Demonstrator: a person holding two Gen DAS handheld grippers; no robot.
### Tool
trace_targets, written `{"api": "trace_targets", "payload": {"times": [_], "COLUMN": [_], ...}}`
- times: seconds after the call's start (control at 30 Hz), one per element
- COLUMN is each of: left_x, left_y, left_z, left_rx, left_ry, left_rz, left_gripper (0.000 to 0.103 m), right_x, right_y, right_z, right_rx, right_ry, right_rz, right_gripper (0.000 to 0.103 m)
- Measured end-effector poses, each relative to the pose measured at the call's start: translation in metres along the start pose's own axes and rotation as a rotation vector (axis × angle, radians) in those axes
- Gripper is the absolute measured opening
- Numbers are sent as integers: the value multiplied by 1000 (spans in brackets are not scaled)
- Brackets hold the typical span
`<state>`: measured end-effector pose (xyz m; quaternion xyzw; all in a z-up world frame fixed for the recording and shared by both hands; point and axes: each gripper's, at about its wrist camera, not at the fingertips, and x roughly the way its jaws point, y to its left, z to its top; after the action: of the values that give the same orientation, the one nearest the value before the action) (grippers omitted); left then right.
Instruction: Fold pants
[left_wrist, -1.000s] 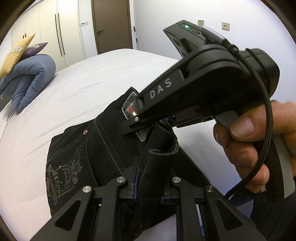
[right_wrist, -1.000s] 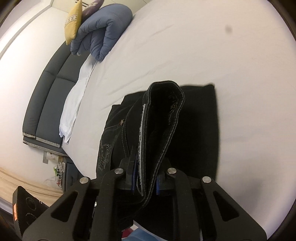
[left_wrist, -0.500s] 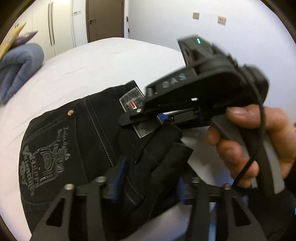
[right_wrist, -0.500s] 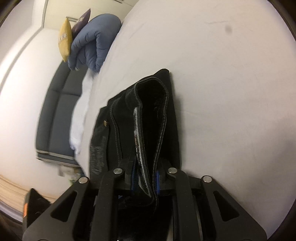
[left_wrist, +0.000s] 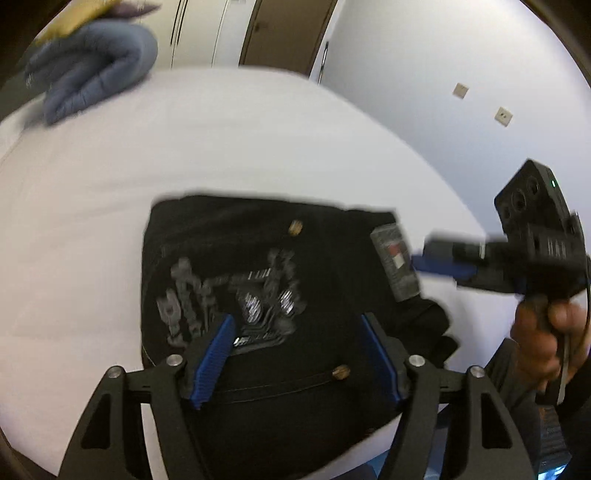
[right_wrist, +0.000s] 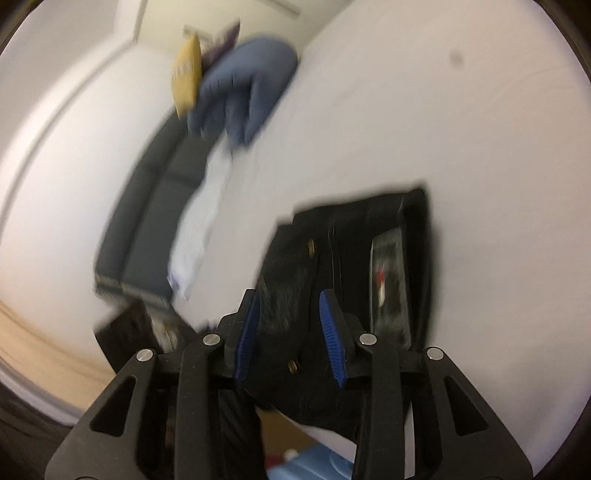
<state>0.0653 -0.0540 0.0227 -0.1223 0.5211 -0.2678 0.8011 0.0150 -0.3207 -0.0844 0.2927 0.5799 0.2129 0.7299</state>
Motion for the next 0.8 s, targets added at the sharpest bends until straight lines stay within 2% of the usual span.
{"api": "trace_targets", "payload": {"times": [0.03, 0.07, 0.13, 0.2, 0.27, 0.3, 0.33, 0.43, 0.5, 0.57, 0.63, 0.8], "left_x": [13, 16, 17, 14, 2, -3, -7, -2, 5, 28, 45, 35], "left_y": [8, -1, 3, 1, 2, 5, 7, 23, 29, 42, 49, 22], "left_z": [-4, -13, -19, -18, -11, -7, 0, 35, 51, 65, 62, 31], "left_rx": [-20, -25, -30, -24, -37, -36, -28, -11, -6, -6, -11, 89], "left_ry": [51, 69, 50, 54, 28, 12, -2, -8, -11, 42, 99, 93], "left_rz": [-1, -3, -7, 0, -13, -13, -1, 73, 116, 146, 150, 189], "left_gripper": [70, 69, 68, 68, 63, 63, 63, 62, 55, 42, 41, 41], "right_x": [11, 23, 24, 16, 13, 13, 14, 12, 10, 11, 16, 17], "right_y": [-7, -17, -18, -27, -32, -35, -38, -47, -47, -46, -39, -38], "right_z": [-7, -15, -28, -33, -33, -34, -33, -35, -36, -36, -35, -35], "right_rx": [12, 11, -45, -15, -3, -1, 11, 21, 4, 7, 15, 15], "right_ry": [39, 80, 17, -11, -18, -19, -18, -25, -31, -36, -40, -46], "right_rz": [-39, -106, -99, -71, -88, -101, -107, -123, -154, -165, -161, -161], "right_gripper": [32, 28, 22, 19, 9, 2, 0, 0, 0, 0, 0, 0]}}
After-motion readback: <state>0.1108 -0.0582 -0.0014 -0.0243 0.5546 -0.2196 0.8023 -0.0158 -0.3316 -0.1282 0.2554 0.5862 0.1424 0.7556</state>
